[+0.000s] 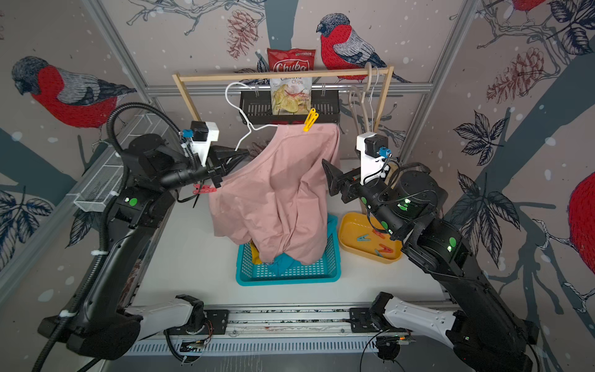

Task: Remove the clothespins securing t-shirts to the hanger
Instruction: Pick up the hanger from the clothes rail.

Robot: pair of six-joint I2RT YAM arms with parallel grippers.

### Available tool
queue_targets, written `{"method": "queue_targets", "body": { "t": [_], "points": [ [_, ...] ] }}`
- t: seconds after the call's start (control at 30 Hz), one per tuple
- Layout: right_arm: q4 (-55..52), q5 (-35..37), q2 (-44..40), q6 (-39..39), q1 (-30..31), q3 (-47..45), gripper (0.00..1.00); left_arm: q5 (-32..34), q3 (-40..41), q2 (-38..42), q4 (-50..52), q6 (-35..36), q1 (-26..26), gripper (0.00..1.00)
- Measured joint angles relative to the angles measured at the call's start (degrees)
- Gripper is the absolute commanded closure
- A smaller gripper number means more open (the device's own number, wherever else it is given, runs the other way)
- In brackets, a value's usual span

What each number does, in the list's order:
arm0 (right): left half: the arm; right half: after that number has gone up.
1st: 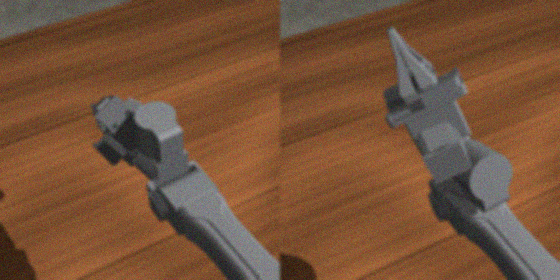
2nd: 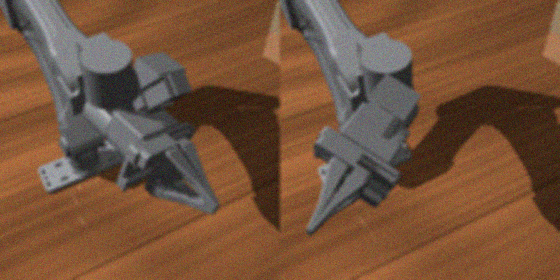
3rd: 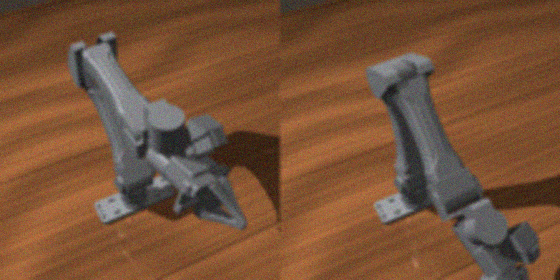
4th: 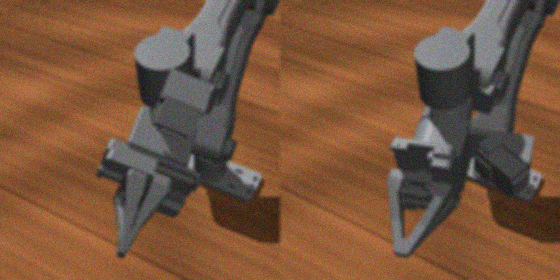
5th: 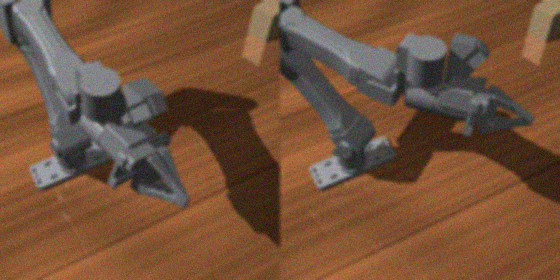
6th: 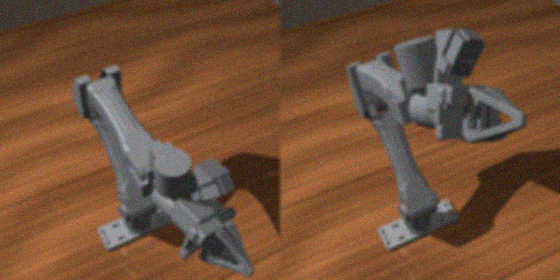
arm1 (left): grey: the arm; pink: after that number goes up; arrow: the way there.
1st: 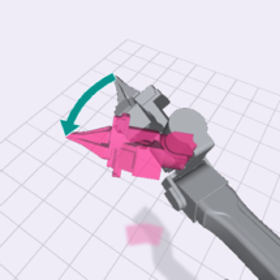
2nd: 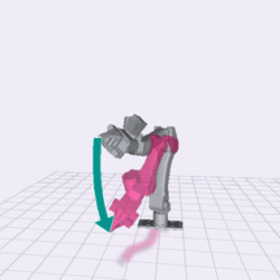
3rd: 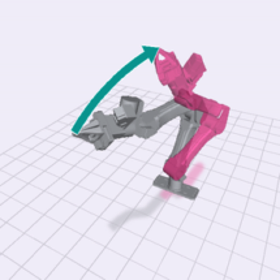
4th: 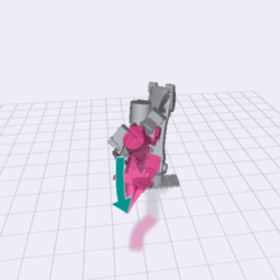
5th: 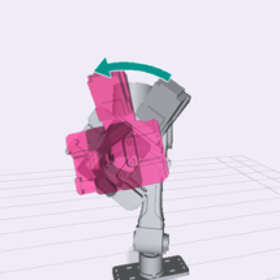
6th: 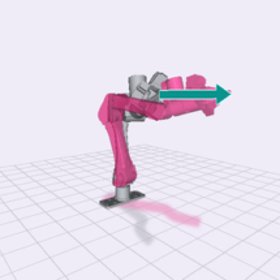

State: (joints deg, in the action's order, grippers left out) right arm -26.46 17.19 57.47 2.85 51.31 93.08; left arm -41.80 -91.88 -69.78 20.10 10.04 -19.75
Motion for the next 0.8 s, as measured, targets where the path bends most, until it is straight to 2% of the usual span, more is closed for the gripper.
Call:
{"method": "queue_targets", "body": {
  "t": [0.3,0.33,0.4,0.5,0.57,0.7,0.8],
  "points": [
    [-3.65,-3.69,4.74,2.21,0.02,4.61,0.12,2.78,4.39,-0.59,5.44,11.61,-4.33,1.00],
    [-4.44,-3.96,5.77,2.91,0.02,5.35,0.13,3.06,4.68,-0.79,6.12,12.68,-5.18,1.00],
    [-6.60,-4.22,8.87,3.91,0.02,7.93,0.22,4.24,5.05,-1.22,7.89,14.80,-6.67,1.00],
    [-11.47,-5.79,13.57,6.10,-0.37,12.39,0.26,4.85,4.81,-1.70,10.51,16.96,-7.21,1.00],
    [-14.19,-8.07,16.13,7.08,-1.77,15.21,0.26,4.70,4.57,-1.84,11.67,17.77,-7.26,1.00],
    [-18.12,-14.16,18.73,7.91,-7.10,17.09,0.17,3.30,4.57,-1.66,13.27,18.75,-7.37,1.00],
    [-19.65,-18.91,20.22,7.96,-8.46,17.16,0.14,2.36,4.57,-1.66,13.70,18.82,-7.37,1.00]
  ]
}}
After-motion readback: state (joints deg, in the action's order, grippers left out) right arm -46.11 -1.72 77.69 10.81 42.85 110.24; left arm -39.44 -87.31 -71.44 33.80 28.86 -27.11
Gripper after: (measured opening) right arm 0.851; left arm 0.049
